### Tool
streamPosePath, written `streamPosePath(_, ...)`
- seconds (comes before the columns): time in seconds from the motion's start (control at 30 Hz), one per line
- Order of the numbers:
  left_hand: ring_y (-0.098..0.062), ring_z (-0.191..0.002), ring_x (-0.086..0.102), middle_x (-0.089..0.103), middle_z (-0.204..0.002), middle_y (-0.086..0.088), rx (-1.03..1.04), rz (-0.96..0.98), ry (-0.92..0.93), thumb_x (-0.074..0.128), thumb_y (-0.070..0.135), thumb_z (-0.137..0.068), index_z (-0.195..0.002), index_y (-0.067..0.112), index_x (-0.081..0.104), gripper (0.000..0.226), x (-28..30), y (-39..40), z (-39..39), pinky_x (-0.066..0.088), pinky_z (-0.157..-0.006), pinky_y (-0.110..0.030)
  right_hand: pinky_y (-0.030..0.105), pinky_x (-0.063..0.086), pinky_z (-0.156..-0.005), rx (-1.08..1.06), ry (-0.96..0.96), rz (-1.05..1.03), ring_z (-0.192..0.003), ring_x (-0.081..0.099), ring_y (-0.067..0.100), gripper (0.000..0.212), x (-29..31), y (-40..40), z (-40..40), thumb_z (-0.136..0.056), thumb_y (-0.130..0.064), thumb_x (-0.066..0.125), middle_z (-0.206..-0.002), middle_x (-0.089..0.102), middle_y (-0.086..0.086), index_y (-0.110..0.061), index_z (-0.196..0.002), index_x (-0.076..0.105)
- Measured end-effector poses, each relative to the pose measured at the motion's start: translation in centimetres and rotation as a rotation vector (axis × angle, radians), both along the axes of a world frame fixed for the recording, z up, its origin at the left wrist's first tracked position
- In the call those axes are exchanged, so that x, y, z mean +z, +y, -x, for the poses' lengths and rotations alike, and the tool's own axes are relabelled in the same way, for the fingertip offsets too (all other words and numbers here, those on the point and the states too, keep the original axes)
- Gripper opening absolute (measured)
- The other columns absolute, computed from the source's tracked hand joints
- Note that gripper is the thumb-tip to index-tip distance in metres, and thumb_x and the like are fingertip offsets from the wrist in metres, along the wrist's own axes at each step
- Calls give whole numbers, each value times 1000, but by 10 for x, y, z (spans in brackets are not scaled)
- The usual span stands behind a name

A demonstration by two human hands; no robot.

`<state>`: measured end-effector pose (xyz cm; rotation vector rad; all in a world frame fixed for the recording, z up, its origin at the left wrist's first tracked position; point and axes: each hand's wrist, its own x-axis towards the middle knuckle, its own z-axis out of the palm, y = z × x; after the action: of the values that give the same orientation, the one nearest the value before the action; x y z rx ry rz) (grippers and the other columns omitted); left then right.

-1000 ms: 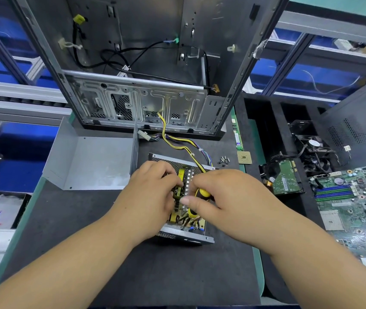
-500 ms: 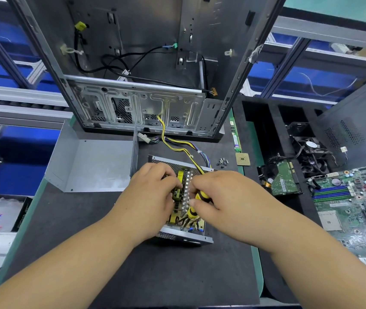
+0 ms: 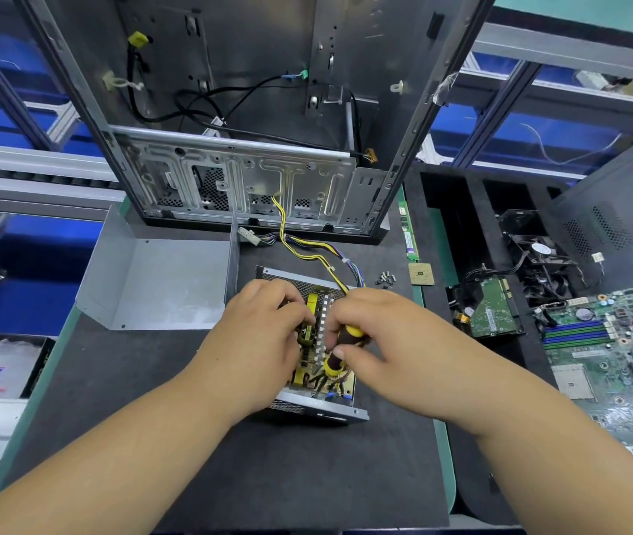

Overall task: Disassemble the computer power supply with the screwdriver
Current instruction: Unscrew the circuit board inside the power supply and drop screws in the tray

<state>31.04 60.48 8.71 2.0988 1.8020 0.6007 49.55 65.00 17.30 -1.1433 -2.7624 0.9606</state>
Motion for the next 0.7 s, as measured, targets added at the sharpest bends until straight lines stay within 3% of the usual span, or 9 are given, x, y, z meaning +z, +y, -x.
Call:
streamPosePath(0.07,-20,-111,45,55,-113,7,-3,1,2,63,6,-82,-105,21,69,28,0,0,0,42,-92,-33,13,34,-86,35,-16,18,-96,44,3,11,0,1,-2,-91,-13,59,-94,53,-8,-22,-94,64)
streamPosePath(0.13,-20,-112,44,54,-113,8,-7,6,3,63,7,-82,-105,21,69,27,1,0,0,41,-93,-33,21,37,-86,56,-9,-1,-97,47,10,8,0,1,-2,-92,-17,59,-92,56,-5,-22,-95,65)
streamPosePath(0.17,-20,-112,44,54,-113,8,-7,9,1,62,7,-82,-105,21,69,27,1,0,0,41,-93,-33,23,37,-84,66,1,-36,-94,48,10,7,0,0,-2,-94,-25,58,-90,57,-6,-22,-97,64)
streamPosePath(0.27,-19,-111,43,54,-113,8,0,22,1,63,9,-83,-105,22,69,26,1,0,0,41,-92,-33,31,39,-84,89,-91,-202,-87,53,13,31,0,1,2,-98,-51,44,-87,61,-9,-26,-104,61)
streamPosePath(0.33,-18,-111,43,54,-112,10,5,22,-3,64,9,-83,-105,23,69,26,1,0,0,41,-92,-32,35,41,-85,90,-136,-256,-89,55,17,30,-1,1,6,-101,-48,41,-89,62,-8,-26,-107,59)
streamPosePath(0.47,-19,-111,44,54,-111,10,6,11,-10,62,7,-82,-104,24,69,30,2,0,-1,42,-93,-32,31,34,-72,31,-58,-130,-85,44,13,17,-3,0,4,-99,-32,52,-81,48,-11,-22,-113,51)
streamPosePath(0.6,-19,-111,44,54,-112,9,-3,2,0,63,7,-81,-103,23,70,27,1,0,0,42,-93,-33,26,38,-83,43,-58,-32,-96,43,8,6,0,1,0,-94,-24,55,-95,52,-11,-26,-100,54)
streamPosePath(0.7,-19,-111,44,54,-112,9,-4,11,-9,63,8,-82,-104,22,70,28,1,0,0,43,-93,-35,30,41,-83,52,-96,-146,-93,49,12,19,-1,0,-1,-95,-39,49,-89,55,-10,-24,-101,58)
